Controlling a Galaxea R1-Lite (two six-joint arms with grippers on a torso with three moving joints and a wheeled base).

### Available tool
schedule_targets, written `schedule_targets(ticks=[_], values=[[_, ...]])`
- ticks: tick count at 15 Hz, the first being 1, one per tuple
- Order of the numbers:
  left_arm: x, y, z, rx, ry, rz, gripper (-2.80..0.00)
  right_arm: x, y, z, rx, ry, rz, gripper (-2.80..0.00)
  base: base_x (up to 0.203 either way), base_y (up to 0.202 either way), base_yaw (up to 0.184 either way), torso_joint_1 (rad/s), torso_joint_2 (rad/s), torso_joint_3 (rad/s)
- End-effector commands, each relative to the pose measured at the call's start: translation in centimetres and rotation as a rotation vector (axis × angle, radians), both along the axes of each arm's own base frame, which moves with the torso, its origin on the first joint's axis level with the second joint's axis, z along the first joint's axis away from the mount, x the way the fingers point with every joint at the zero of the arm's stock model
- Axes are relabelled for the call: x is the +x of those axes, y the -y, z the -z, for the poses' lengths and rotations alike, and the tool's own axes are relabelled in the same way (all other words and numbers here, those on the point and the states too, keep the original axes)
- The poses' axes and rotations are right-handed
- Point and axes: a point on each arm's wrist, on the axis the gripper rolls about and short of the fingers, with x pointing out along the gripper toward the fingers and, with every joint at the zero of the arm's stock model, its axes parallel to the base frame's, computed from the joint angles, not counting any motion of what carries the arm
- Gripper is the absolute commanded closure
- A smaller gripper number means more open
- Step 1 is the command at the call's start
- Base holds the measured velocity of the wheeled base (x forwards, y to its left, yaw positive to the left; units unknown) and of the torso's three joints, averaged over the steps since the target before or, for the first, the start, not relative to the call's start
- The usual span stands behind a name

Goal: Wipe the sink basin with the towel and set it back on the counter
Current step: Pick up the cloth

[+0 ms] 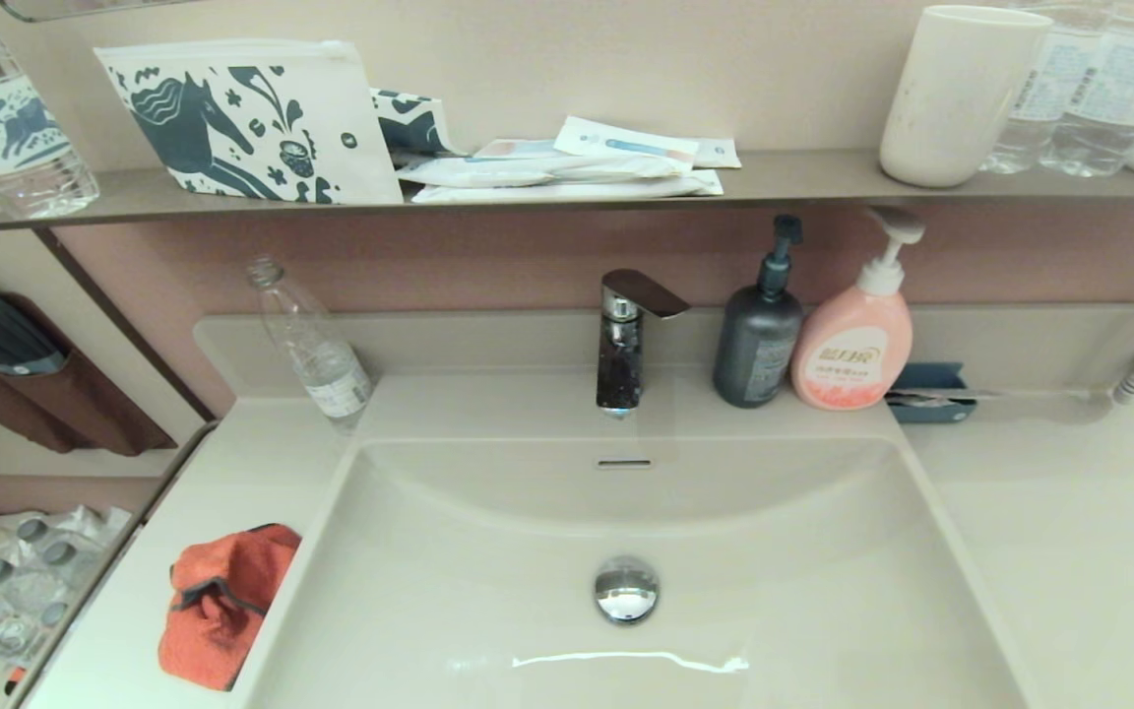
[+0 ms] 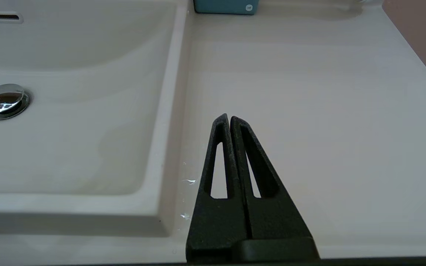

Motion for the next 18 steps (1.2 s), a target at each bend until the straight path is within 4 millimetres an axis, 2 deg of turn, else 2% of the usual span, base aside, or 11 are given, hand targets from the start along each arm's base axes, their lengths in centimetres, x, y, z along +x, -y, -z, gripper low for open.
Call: schedule_targets(ticks=[1,18], values=[[0.01,0.00,-0.01,0.000,-0.001,0.000,0.00,0.01,0.00,-0.01,0.000,-0.001,0.000,0.00,0.000,0.000,0.000,0.000,0.00,0.000],[0.01,0.00,-0.01,0.001,-0.001,0.000,0.00,0.01,0.00,-0.01,0.000,-0.001,0.000,0.00,0.000,0.000,0.000,0.000,0.00,0.000]])
